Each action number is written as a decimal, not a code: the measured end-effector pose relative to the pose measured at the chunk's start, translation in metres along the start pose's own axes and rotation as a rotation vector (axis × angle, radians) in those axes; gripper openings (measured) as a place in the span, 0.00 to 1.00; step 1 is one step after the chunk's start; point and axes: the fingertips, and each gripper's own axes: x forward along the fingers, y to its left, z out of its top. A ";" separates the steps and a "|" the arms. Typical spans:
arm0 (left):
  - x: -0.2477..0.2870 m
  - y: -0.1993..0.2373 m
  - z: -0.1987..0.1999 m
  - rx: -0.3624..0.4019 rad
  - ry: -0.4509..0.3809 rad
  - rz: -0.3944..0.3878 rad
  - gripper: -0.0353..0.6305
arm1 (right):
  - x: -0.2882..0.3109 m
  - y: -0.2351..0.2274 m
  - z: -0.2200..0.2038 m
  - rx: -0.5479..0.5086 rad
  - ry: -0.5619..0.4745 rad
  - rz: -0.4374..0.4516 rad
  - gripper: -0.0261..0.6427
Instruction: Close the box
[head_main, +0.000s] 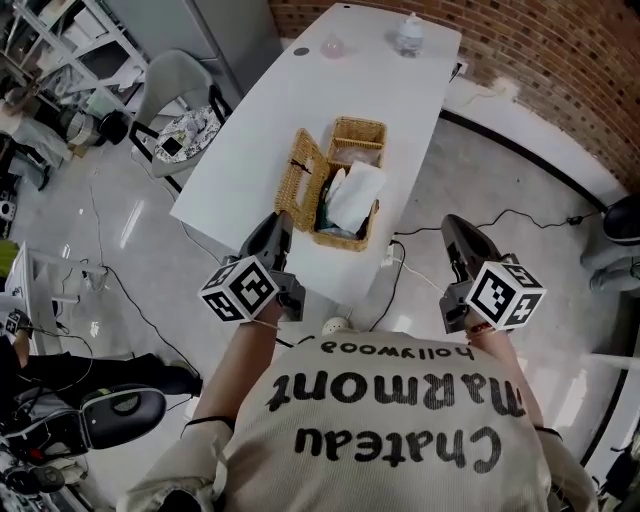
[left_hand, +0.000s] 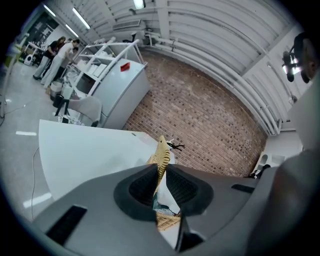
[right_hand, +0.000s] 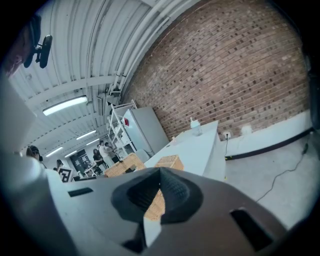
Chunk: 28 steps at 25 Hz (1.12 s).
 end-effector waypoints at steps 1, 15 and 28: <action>0.000 -0.001 0.000 -0.001 -0.003 0.003 0.13 | 0.000 -0.001 0.001 0.004 -0.001 0.004 0.04; 0.003 -0.031 -0.014 0.125 0.038 0.038 0.13 | -0.011 -0.021 -0.002 0.031 0.012 0.042 0.04; 0.006 -0.060 -0.034 0.226 0.047 0.052 0.15 | -0.041 -0.050 0.003 0.052 -0.019 0.035 0.04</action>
